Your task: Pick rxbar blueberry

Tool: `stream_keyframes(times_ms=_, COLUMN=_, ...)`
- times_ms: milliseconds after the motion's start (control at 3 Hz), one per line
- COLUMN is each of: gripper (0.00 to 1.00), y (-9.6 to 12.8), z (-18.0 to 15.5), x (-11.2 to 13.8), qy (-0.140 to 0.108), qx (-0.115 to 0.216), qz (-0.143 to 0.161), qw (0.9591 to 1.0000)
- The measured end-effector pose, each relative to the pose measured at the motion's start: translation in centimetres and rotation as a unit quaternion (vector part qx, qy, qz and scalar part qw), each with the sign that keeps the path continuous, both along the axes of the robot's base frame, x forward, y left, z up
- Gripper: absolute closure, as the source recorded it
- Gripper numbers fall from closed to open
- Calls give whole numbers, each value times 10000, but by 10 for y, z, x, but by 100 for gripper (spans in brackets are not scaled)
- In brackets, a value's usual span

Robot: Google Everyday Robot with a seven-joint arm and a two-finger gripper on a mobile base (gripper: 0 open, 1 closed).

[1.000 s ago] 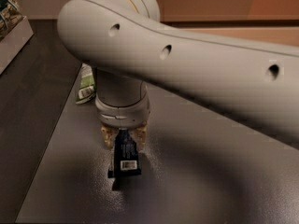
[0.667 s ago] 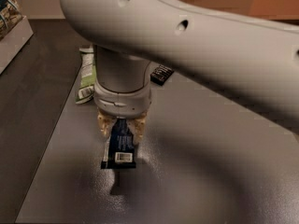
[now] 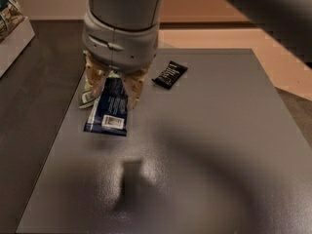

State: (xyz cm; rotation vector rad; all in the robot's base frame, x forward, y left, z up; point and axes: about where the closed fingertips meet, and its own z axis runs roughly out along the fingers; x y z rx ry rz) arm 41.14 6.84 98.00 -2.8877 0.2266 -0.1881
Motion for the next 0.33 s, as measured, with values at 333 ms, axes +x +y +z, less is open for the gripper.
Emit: stream_keyframes(times_ms=333, gripper=100, y=4, z=8, x=-3, qy=-119, qx=75, qz=20, qw=9999)
